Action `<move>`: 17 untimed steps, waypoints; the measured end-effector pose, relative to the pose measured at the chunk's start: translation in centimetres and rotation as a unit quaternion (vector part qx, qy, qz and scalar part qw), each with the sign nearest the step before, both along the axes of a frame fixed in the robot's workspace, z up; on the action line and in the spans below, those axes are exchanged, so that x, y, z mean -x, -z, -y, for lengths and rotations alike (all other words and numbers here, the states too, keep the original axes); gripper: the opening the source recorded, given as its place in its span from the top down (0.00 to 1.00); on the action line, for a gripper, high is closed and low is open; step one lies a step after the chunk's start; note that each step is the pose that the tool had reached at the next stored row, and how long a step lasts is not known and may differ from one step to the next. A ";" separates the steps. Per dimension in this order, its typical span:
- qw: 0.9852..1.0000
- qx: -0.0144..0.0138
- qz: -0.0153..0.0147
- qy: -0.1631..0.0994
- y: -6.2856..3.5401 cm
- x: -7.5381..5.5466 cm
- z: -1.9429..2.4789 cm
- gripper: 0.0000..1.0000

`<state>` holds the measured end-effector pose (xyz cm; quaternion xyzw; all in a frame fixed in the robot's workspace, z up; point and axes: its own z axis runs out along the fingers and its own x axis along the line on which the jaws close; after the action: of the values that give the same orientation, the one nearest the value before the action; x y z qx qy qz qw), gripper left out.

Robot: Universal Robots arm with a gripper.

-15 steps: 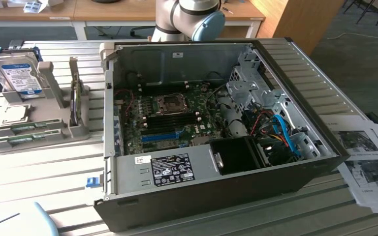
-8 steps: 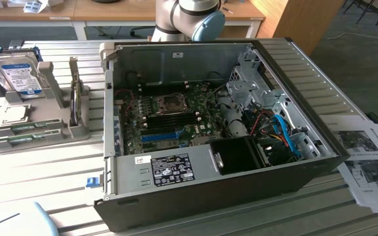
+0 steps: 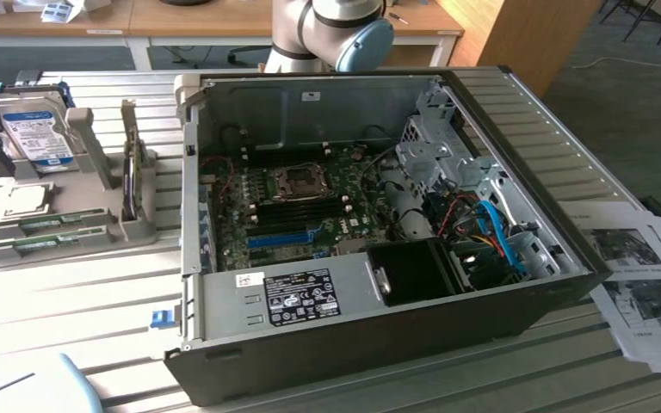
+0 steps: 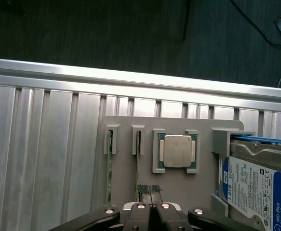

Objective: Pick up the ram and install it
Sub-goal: 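Pick up the ram and move it above insertion slot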

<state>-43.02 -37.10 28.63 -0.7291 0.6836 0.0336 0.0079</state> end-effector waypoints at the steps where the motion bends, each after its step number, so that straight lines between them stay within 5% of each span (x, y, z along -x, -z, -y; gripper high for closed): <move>1: 1.000 0.000 0.000 0.000 0.00 0.0 0.00 0.91; 17: 1.000 0.000 0.000 0.000 0.01 0.0 0.00 0.84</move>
<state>-43.02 -37.10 28.62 -0.7291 0.6836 0.0336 0.0079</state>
